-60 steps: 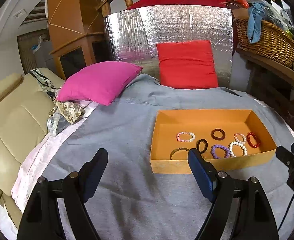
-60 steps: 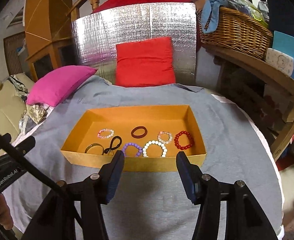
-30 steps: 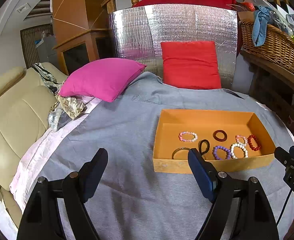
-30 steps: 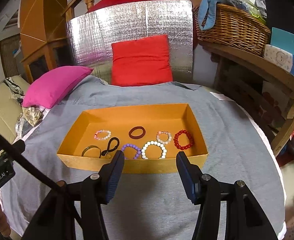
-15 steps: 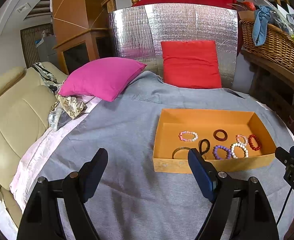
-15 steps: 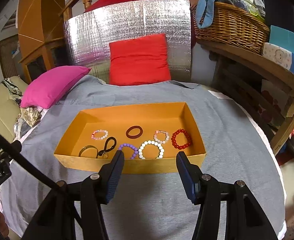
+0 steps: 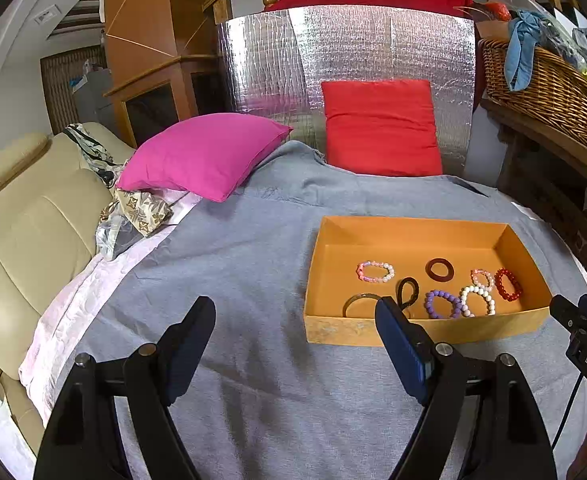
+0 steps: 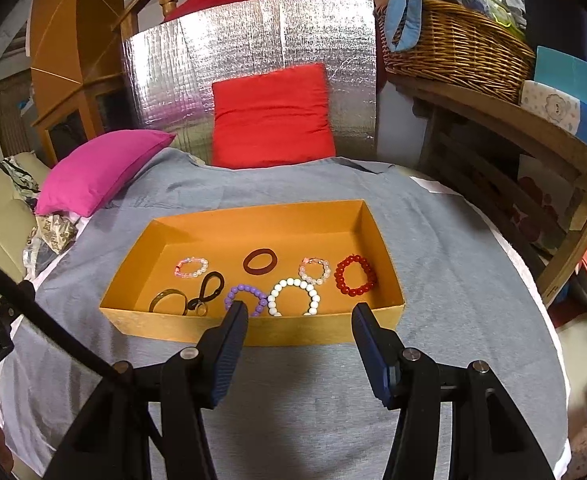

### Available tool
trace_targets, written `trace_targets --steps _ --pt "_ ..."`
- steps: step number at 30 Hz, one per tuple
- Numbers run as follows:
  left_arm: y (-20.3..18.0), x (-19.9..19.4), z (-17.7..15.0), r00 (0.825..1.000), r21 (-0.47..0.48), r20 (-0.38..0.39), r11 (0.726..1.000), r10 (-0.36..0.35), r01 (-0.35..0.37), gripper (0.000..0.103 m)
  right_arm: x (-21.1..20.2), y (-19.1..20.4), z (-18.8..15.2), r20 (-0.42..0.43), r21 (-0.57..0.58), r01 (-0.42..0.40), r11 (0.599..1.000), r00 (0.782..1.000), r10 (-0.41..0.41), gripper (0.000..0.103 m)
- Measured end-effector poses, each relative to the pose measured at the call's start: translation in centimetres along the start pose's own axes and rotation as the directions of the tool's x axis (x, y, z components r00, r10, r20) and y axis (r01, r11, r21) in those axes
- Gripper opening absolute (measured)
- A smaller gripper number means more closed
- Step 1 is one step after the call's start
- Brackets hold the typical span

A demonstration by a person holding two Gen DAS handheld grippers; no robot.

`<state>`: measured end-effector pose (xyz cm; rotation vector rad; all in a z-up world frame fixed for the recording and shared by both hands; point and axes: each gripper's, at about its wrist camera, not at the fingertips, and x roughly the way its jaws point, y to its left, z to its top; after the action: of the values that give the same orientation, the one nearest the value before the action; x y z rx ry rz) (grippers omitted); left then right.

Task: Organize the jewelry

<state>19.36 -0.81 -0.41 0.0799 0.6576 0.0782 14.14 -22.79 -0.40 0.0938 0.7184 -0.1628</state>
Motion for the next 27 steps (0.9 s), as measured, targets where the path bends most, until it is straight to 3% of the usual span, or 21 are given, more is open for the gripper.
trace_targets --steps 27 --pt "0.2 0.4 0.0 1.000 -0.011 -0.009 1.000 0.001 -0.001 0.082 1.3 -0.4 -0.3 -0.019 0.008 0.026 1.000 0.999 -0.026 0.059"
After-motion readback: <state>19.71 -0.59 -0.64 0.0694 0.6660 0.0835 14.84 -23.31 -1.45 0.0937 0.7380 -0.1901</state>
